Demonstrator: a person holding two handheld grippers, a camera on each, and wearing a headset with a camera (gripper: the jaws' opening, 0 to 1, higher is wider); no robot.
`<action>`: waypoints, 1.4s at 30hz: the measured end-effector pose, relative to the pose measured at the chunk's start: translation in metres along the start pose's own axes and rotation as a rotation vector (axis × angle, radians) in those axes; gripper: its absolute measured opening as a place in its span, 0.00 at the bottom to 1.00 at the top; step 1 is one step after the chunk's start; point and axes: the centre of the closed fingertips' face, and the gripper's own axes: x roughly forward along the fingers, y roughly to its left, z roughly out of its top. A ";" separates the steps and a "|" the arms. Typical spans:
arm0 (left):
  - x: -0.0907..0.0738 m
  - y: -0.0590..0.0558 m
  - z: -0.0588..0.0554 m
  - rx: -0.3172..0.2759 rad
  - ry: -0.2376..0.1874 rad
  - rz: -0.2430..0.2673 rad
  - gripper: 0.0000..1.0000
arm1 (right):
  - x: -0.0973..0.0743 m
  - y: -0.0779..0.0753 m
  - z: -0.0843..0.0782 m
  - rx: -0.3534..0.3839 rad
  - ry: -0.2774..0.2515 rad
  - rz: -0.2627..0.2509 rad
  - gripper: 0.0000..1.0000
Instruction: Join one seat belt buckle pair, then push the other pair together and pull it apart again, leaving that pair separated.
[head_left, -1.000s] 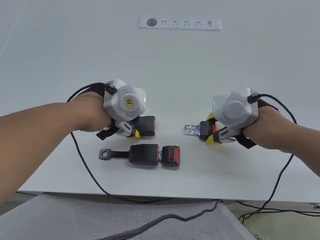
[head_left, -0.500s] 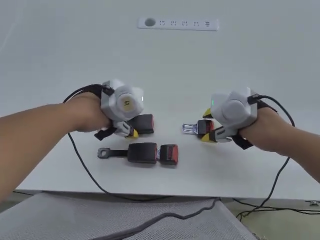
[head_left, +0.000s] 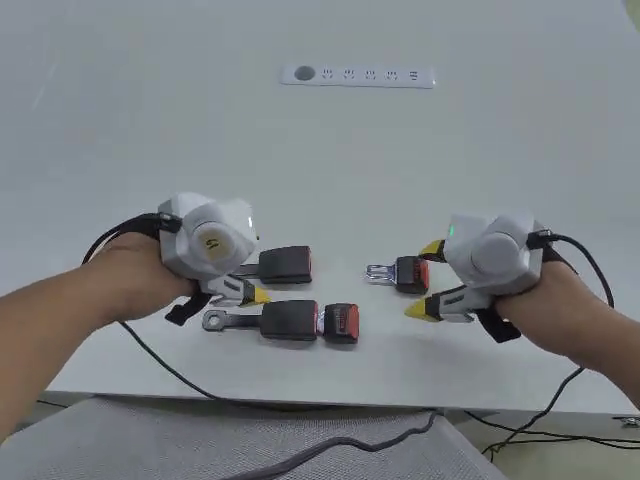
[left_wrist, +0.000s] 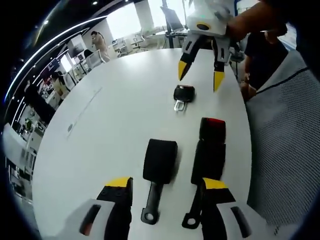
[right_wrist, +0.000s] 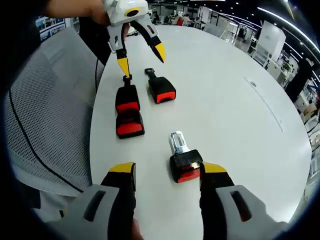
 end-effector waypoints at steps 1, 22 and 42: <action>-0.004 -0.002 -0.003 -0.012 0.000 0.005 0.57 | -0.002 0.003 0.000 0.007 -0.004 -0.005 0.51; -0.055 -0.020 -0.050 -0.214 -0.008 0.111 0.91 | -0.040 0.030 0.002 0.193 -0.126 -0.141 0.74; -0.070 -0.023 -0.064 -0.313 -0.033 0.209 1.00 | -0.055 0.034 -0.001 0.305 -0.173 -0.205 1.00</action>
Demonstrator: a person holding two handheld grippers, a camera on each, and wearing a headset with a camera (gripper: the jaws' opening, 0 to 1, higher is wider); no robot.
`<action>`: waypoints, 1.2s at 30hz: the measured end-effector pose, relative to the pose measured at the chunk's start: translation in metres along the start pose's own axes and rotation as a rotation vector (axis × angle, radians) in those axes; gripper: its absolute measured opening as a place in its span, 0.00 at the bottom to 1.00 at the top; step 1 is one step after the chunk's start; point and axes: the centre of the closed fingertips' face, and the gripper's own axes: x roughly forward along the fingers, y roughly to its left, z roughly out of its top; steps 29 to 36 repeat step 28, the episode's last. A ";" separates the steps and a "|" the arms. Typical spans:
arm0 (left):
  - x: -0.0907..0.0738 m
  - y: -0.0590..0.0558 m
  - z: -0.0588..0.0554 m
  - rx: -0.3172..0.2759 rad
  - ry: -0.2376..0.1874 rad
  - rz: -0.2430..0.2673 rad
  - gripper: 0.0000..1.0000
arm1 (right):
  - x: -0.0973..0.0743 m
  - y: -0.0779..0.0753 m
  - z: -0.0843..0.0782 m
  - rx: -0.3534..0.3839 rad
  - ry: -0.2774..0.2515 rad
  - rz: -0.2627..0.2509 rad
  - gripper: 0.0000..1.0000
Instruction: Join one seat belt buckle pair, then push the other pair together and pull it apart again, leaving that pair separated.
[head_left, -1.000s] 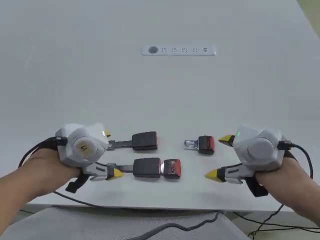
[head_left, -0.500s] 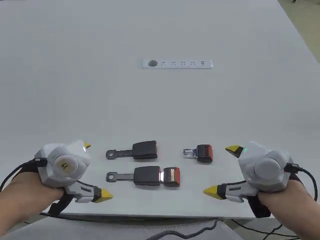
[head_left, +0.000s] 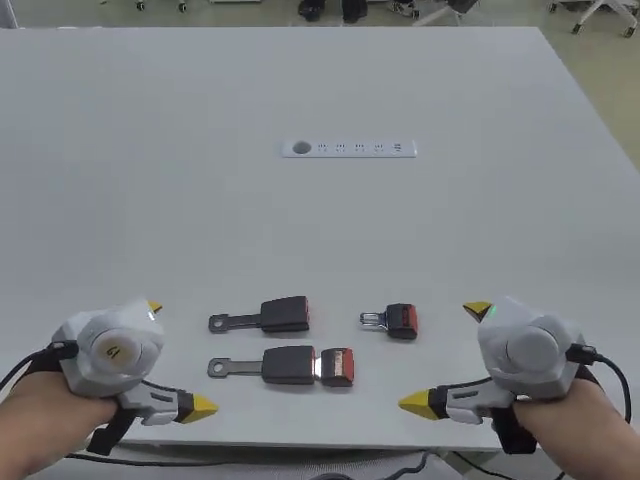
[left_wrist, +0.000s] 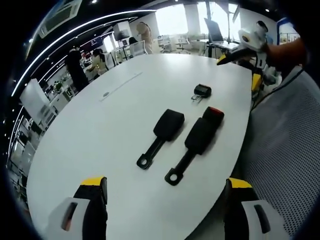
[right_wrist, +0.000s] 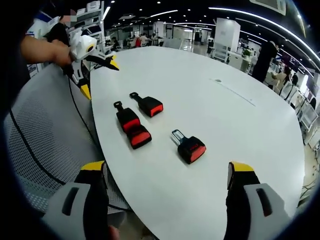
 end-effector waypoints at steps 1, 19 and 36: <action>-0.001 0.000 0.000 -0.006 -0.001 0.003 1.00 | -0.001 0.000 0.000 0.002 0.000 -0.002 1.00; -0.008 0.012 -0.014 -0.065 0.006 0.055 1.00 | 0.000 0.014 0.016 -0.044 -0.029 0.019 1.00; -0.003 0.011 -0.019 -0.075 0.019 0.056 1.00 | -0.003 0.019 0.009 -0.032 -0.023 0.026 1.00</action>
